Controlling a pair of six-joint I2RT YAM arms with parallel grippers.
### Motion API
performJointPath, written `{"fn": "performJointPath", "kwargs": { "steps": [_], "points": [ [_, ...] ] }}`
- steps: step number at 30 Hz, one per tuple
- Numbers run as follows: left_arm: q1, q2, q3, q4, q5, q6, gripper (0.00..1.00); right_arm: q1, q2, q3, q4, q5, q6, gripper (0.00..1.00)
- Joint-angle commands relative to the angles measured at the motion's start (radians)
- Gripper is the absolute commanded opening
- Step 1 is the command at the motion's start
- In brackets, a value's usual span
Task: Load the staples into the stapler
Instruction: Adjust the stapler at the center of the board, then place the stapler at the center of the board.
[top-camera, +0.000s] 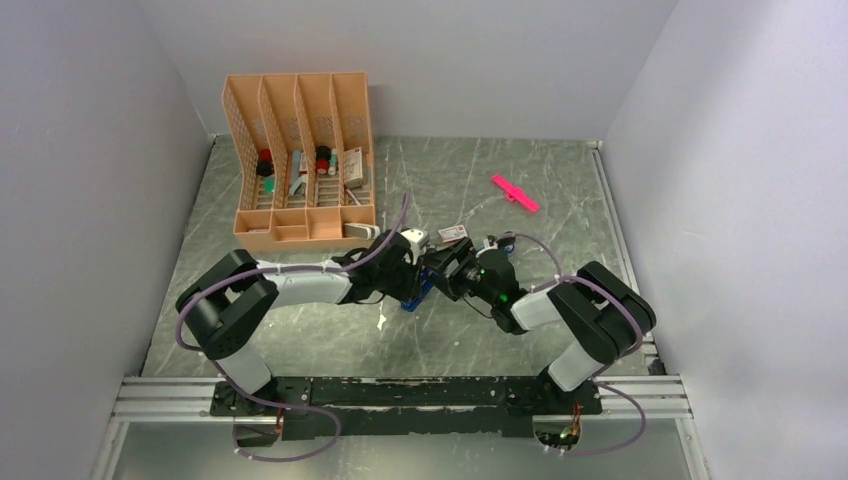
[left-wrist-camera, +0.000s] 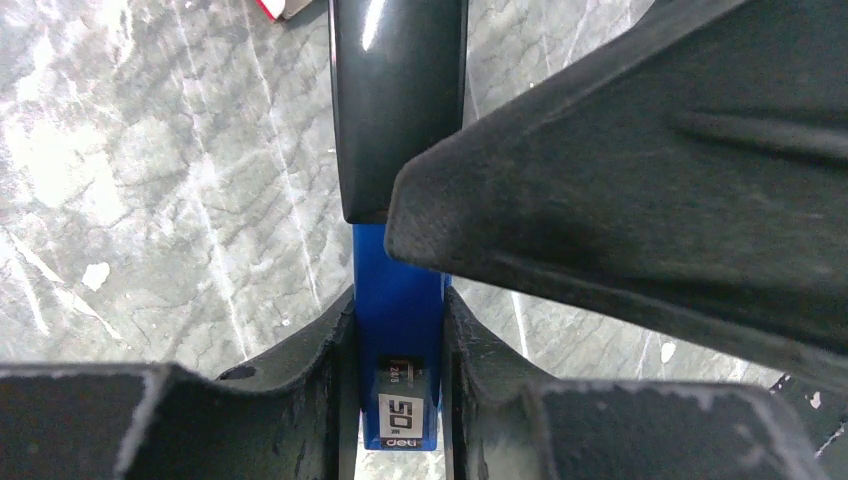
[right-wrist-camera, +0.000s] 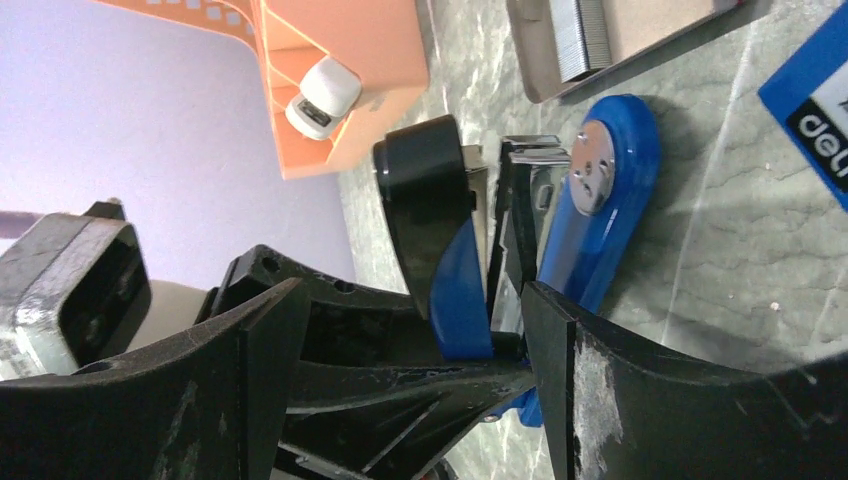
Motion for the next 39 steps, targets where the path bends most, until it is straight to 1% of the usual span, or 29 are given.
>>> {"fn": "performJointPath", "kwargs": {
  "steps": [1,7,9,10,11,12,13,14,15,16,17,18,19,21,22,23,24,27,30,33,35,39],
  "points": [
    [-0.01,-0.001,-0.006,0.076,-0.013,-0.019,0.07,0.005,0.046,0.029,0.009,0.018,0.025,0.81],
    [-0.015,-0.002,-0.01,0.075,-0.011,-0.018,0.07,0.007,0.111,0.078,-0.053,0.009,0.019,0.78],
    [-0.018,0.002,-0.006,0.078,-0.006,-0.014,0.07,0.009,0.14,0.09,-0.04,-0.008,0.012,0.73],
    [-0.019,0.007,-0.003,0.077,-0.004,-0.012,0.07,0.01,0.152,0.095,-0.032,-0.014,0.006,0.69],
    [-0.02,0.01,0.001,0.075,-0.006,-0.012,0.07,0.01,0.159,0.096,-0.021,-0.02,0.0,0.6],
    [-0.02,0.014,0.003,0.073,-0.011,-0.012,0.07,0.012,0.169,0.093,0.001,-0.024,-0.006,0.47],
    [-0.019,0.017,0.007,0.065,-0.02,-0.014,0.07,0.013,0.179,0.083,0.026,-0.028,-0.015,0.27],
    [-0.02,0.018,0.009,0.06,-0.026,-0.015,0.07,0.012,0.181,0.077,0.043,-0.029,-0.022,0.13],
    [-0.019,0.019,0.011,0.05,-0.032,-0.012,0.07,0.013,0.185,0.075,0.044,-0.03,-0.027,0.03],
    [-0.019,0.019,0.013,0.038,-0.039,-0.008,0.07,0.012,0.186,0.074,0.045,-0.034,-0.035,0.0],
    [-0.018,0.017,0.017,0.024,-0.052,-0.001,0.07,0.012,0.183,0.07,0.053,-0.036,-0.04,0.0],
    [-0.018,0.013,0.026,0.007,-0.064,0.006,0.07,0.012,0.178,0.064,0.066,-0.041,-0.05,0.03],
    [-0.017,0.006,0.03,-0.012,-0.078,0.016,0.07,0.013,0.161,0.057,0.07,-0.036,-0.065,0.19],
    [-0.015,-0.014,0.034,-0.044,-0.119,0.048,0.07,0.013,0.095,0.045,0.013,0.0,-0.109,0.55],
    [-0.013,-0.024,0.035,-0.06,-0.137,0.075,0.07,0.012,0.055,0.037,-0.024,0.023,-0.137,0.65],
    [-0.012,-0.029,0.039,-0.08,-0.153,0.095,0.07,0.012,0.006,0.026,-0.064,0.048,-0.165,0.71],
    [-0.01,-0.034,0.045,-0.101,-0.169,0.112,0.08,0.012,-0.042,0.015,-0.104,0.072,-0.189,0.73],
    [-0.002,-0.035,0.062,-0.16,-0.192,0.168,0.1,0.009,-0.166,-0.01,-0.244,0.133,-0.248,0.75],
    [0.001,-0.027,0.083,-0.211,-0.204,0.24,0.12,0.006,-0.273,-0.048,-0.334,0.184,-0.297,0.76],
    [0.014,-0.032,0.081,-0.222,-0.242,0.303,0.13,0.002,-0.359,-0.086,-0.401,0.218,-0.35,0.77],
    [0.033,-0.043,0.08,-0.224,-0.251,0.324,0.13,-0.006,-0.395,-0.108,-0.413,0.194,-0.378,0.78],
    [0.061,-0.064,0.081,-0.208,-0.224,0.354,0.13,-0.013,-0.457,-0.164,-0.365,0.145,-0.393,0.78]
  ]
}}
